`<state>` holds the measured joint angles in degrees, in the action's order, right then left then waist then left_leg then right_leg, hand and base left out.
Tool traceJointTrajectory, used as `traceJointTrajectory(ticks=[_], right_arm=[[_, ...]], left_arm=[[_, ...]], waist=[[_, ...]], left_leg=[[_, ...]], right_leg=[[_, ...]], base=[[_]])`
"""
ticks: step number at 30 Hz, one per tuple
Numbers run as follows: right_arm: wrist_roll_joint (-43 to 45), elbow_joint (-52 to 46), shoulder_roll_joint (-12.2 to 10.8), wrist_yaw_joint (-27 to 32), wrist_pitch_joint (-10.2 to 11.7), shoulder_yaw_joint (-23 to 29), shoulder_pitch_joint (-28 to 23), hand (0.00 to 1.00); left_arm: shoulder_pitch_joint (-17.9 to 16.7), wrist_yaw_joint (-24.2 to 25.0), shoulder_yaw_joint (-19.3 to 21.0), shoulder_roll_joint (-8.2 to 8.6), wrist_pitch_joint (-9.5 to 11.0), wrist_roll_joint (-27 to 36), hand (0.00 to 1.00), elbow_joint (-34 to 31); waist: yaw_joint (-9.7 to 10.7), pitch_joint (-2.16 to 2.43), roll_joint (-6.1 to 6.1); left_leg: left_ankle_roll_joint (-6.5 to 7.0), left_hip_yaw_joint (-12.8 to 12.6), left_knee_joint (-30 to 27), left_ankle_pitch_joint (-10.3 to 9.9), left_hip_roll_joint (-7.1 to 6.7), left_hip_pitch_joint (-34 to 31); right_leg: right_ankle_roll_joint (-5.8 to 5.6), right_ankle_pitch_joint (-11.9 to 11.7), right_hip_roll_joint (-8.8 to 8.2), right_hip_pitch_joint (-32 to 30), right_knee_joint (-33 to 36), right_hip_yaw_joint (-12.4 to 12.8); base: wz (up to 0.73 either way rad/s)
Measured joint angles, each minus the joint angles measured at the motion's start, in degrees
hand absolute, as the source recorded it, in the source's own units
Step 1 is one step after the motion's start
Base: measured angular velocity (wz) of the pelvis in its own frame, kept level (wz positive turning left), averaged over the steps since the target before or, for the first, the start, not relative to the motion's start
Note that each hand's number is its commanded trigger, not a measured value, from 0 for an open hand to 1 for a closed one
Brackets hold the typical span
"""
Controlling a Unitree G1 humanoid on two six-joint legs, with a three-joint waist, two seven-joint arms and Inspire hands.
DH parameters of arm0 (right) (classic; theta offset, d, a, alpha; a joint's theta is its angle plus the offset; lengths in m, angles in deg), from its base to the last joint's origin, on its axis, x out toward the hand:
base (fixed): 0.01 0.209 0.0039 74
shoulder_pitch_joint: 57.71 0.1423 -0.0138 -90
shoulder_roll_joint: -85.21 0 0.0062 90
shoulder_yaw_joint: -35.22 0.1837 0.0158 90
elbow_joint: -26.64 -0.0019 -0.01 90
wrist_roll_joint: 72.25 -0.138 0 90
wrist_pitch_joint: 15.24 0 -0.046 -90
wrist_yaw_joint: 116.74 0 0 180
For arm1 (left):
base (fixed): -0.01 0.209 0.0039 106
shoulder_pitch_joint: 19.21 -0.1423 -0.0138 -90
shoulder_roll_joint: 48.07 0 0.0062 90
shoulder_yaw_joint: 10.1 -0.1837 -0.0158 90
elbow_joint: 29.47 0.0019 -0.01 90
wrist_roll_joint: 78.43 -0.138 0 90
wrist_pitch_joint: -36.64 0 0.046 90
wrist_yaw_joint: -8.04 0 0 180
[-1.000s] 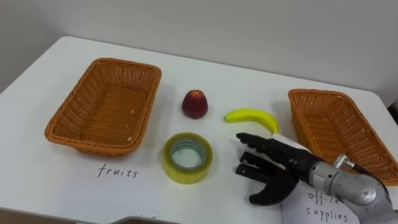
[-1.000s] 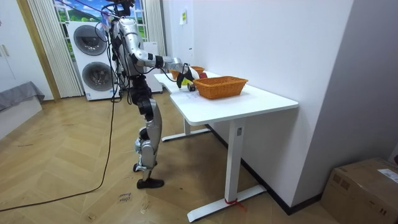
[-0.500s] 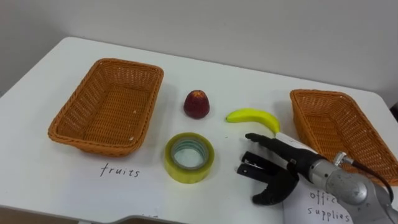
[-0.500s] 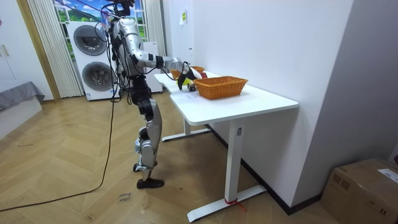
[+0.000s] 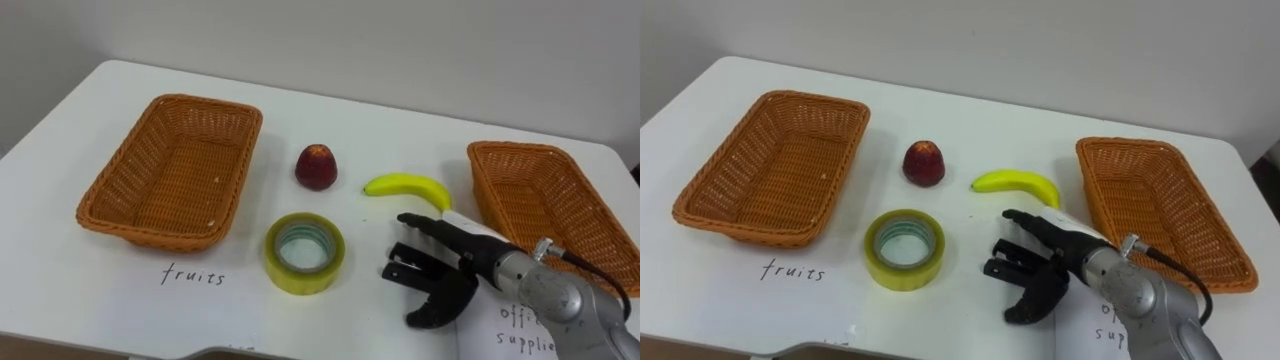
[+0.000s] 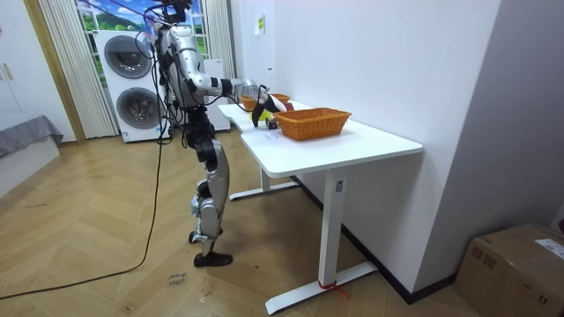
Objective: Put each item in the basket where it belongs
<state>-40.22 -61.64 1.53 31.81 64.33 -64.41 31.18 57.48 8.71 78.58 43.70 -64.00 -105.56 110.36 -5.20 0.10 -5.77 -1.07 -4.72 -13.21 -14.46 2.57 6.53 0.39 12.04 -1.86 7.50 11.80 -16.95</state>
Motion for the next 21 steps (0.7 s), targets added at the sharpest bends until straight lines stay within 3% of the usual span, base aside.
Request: traceJointTrajectory(ticks=[21], right_arm=[[4.84, 0.70, -1.99, -3.87, -4.11, -1.18, 2.38, 0.00]], left_arm=[[-0.07, -1.43, -1.26, 0.48, -2.32, -0.05, 0.00, -2.54]], waist=[[-0.66, -0.01, 0.00]], left_leg=[[0.09, 0.19, 0.10, -0.04, 0.04, 0.16]], right_leg=[[0.00, -0.51, 0.16, -0.29, 0.14, 0.77]], base=[[-0.01]])
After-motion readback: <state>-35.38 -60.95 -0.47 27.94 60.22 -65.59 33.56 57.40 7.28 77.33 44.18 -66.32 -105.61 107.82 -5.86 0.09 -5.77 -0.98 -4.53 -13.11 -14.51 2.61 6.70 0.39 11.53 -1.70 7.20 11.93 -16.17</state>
